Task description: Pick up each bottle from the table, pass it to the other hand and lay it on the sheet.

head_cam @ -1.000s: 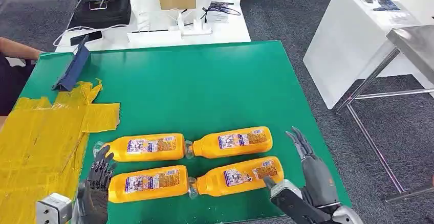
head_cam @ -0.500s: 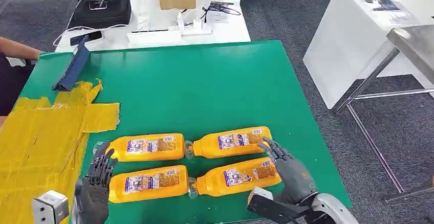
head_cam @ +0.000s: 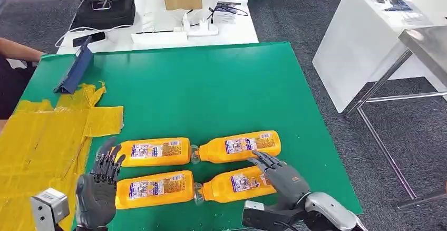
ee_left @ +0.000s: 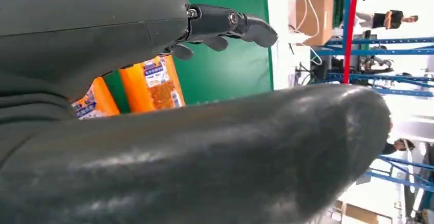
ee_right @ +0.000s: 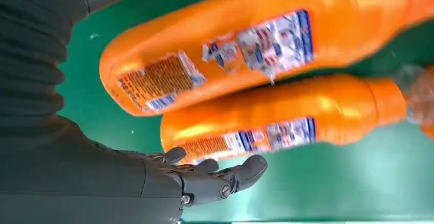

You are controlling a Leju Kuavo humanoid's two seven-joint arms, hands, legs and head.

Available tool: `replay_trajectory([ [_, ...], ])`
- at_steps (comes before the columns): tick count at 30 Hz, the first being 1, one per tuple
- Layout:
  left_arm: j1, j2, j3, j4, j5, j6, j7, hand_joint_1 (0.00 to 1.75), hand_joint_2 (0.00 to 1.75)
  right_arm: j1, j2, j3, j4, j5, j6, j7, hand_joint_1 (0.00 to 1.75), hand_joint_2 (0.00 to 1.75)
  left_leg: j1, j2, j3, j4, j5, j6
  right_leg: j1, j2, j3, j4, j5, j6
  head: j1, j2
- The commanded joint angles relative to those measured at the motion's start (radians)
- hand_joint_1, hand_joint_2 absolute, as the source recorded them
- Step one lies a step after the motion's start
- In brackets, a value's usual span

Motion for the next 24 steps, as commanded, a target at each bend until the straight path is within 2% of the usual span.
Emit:
replay_trajectory([
  [1,-0.030,0.028,-0.027,0.057,0.021,0.010,0.002,0.00,0.00,-0.066,-0.053,0.054,0.135,0.011,0.031,0.013,0.00,1.75,0.001,0.004,0.005,0.000,-0.002,0.000,0.002,0.002,0.005,-0.001,0.000,-0.003,0.000,0.000],
  [7,-0.041,0.035,-0.029,0.072,0.029,0.017,-0.003,0.00,0.00,-0.064,-0.105,0.070,0.169,-0.009,0.070,0.006,0.00,1.75,0.000,0.001,0.004,-0.001,-0.001,0.000,0.000,0.000,0.004,-0.002,0.000,-0.002,0.000,0.000],
  [10,-0.049,0.038,-0.031,0.081,0.035,0.018,-0.003,0.00,0.00,-0.059,-0.140,0.099,0.208,0.030,0.081,0.028,0.00,1.75,0.000,0.002,0.005,0.000,-0.002,0.000,0.001,0.000,0.005,-0.002,-0.001,-0.003,0.000,0.000],
  [15,-0.081,0.048,-0.046,0.104,0.055,0.017,0.001,0.00,0.00,-0.046,-0.183,0.181,0.342,0.097,0.064,0.046,0.00,1.75,0.000,-0.001,0.005,-0.001,0.000,0.000,0.001,-0.002,0.006,-0.003,0.000,-0.002,0.000,0.000],
  [17,-0.101,0.051,-0.056,0.118,0.062,0.015,0.004,0.00,0.00,-0.041,-0.196,0.220,0.389,0.100,0.032,0.033,0.07,1.75,0.000,-0.002,0.006,-0.002,0.000,0.000,0.001,-0.004,0.007,-0.004,0.000,-0.002,0.000,0.000],
  [19,-0.101,0.051,-0.056,0.118,0.062,0.015,0.004,0.00,0.00,-0.041,-0.196,0.220,0.389,0.100,0.032,0.033,0.07,1.75,0.000,-0.001,0.004,-0.001,0.000,0.000,0.000,-0.002,0.005,-0.003,0.000,-0.002,0.000,0.000],
  [21,-0.103,0.056,-0.062,0.118,0.065,0.017,0.004,0.00,0.00,-0.052,-0.200,0.241,0.391,0.094,0.043,0.033,1.50,1.75,0.001,0.000,0.006,-0.001,-0.001,0.000,0.001,-0.002,0.007,-0.003,0.000,-0.003,0.000,0.000],
  [22,-0.106,0.057,-0.065,0.119,0.067,0.018,0.005,0.00,0.00,-0.054,-0.200,0.256,0.401,0.083,0.047,0.032,1.62,1.75,-0.001,-0.002,0.005,-0.001,0.000,0.001,0.000,-0.004,0.007,-0.002,-0.001,-0.002,0.000,0.000],
  [23,-0.109,0.058,-0.068,0.122,0.069,0.019,0.005,0.00,0.00,-0.051,-0.198,0.264,0.410,0.073,0.039,0.036,1.62,1.75,0.000,-0.002,0.005,-0.001,0.000,0.001,0.000,-0.002,0.006,-0.003,0.000,-0.002,0.000,0.000],
  [24,-0.111,0.059,-0.069,0.124,0.069,0.019,0.005,0.00,0.00,-0.052,-0.196,0.271,0.417,0.070,0.035,0.036,1.73,1.75,0.001,-0.001,0.007,-0.001,-0.001,0.001,0.001,-0.003,0.009,-0.004,-0.001,-0.003,0.000,0.000],
])
